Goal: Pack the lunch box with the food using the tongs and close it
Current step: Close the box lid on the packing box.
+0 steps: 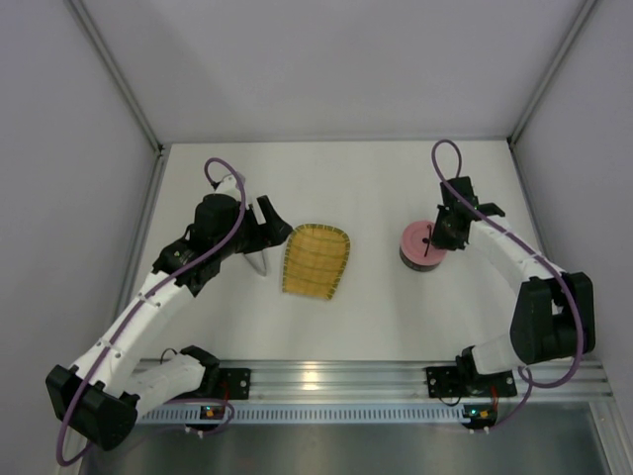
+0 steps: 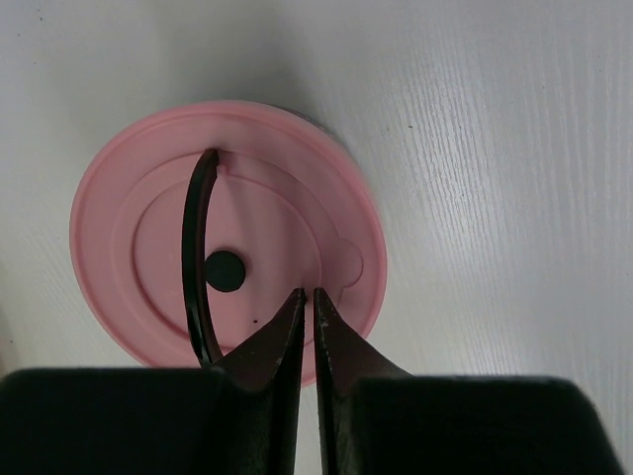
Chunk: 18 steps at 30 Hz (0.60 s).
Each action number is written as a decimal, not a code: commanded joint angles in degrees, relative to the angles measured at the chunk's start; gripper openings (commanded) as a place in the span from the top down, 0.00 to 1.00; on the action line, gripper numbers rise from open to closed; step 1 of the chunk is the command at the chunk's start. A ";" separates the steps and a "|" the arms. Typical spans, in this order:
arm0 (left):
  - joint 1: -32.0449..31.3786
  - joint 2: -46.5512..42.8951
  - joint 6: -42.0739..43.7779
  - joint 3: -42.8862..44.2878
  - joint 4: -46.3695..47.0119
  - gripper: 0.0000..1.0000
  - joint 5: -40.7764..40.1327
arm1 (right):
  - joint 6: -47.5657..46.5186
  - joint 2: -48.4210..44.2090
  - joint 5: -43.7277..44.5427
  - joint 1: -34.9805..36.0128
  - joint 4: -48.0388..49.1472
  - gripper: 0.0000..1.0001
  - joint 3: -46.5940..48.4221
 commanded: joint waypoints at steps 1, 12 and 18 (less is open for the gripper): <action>-0.18 0.19 0.41 0.31 0.67 0.12 -0.82 | 0.30 -2.66 0.78 -0.77 -1.37 0.93 2.97; -0.18 1.07 0.94 3.30 -1.08 0.12 -0.99 | -1.98 -15.75 1.76 -0.77 -2.95 0.69 7.55; -0.18 1.68 1.29 6.72 -1.96 0.12 -0.99 | -3.83 -27.00 -1.67 -0.68 -0.49 0.16 8.95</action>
